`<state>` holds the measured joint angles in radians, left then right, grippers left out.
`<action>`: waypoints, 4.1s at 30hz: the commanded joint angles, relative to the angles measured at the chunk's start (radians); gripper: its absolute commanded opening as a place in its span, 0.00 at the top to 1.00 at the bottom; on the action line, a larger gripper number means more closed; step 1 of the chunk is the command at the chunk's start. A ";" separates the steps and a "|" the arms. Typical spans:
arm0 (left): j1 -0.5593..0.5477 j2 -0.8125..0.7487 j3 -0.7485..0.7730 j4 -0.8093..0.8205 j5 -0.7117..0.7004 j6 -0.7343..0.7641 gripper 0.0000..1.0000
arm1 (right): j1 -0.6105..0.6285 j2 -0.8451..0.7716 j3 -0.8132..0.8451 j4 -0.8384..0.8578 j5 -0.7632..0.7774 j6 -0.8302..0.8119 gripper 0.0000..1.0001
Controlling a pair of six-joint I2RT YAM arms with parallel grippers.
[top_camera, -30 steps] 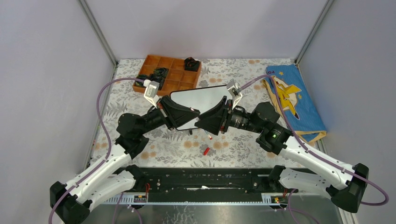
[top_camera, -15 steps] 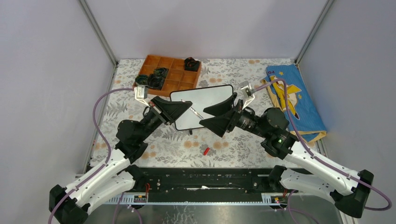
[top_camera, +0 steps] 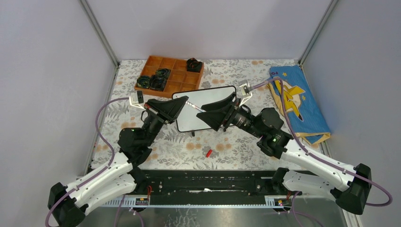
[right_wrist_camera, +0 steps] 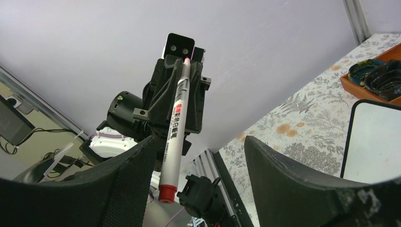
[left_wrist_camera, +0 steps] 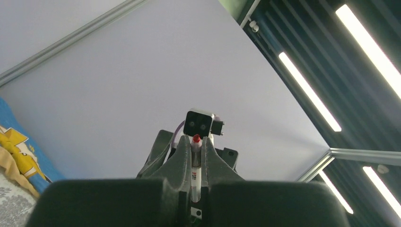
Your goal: Write a sentence on the whiteboard
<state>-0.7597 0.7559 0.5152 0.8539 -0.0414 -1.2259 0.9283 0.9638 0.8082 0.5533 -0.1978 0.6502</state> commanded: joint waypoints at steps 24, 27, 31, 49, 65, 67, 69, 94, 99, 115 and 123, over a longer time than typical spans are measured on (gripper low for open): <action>-0.055 0.000 -0.020 0.068 -0.138 -0.011 1.00 | 0.044 0.075 0.080 0.166 0.055 0.019 0.56; -0.056 0.001 -0.021 0.067 -0.139 -0.011 1.00 | 0.044 0.078 0.083 0.168 0.058 0.019 0.54; -0.057 0.003 -0.021 0.068 -0.141 -0.011 1.00 | 0.044 0.080 0.085 0.171 0.066 0.018 0.52; -0.064 -0.013 -0.035 0.038 -0.162 0.003 1.00 | 0.049 0.091 0.097 0.154 0.044 0.018 0.65; -0.064 -0.018 -0.045 0.039 -0.158 0.000 1.00 | 0.052 0.091 0.089 0.165 0.037 0.013 0.93; -0.064 -0.024 -0.046 0.025 -0.146 0.005 0.92 | 0.052 0.083 0.092 0.147 0.040 0.006 1.00; -0.064 -0.036 -0.042 -0.009 -0.134 0.014 0.69 | 0.052 0.068 0.098 0.115 0.040 -0.007 1.00; -0.064 -0.012 -0.011 0.014 0.037 0.075 0.59 | 0.050 0.044 0.259 -0.275 -0.099 -0.139 1.00; -0.064 -0.024 -0.023 0.007 0.021 0.073 0.87 | 0.051 0.088 0.332 -0.350 -0.128 -0.165 1.00; -0.064 -0.043 -0.034 0.011 -0.160 -0.027 1.00 | 0.052 0.084 0.204 0.039 -0.020 -0.062 0.40; -0.064 -0.048 -0.015 -0.009 -0.166 -0.008 1.00 | 0.052 0.120 0.236 0.026 -0.055 -0.044 0.52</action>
<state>-0.8185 0.7120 0.4816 0.8459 -0.1818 -1.2488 0.9733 1.0733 1.0065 0.4999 -0.2432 0.5846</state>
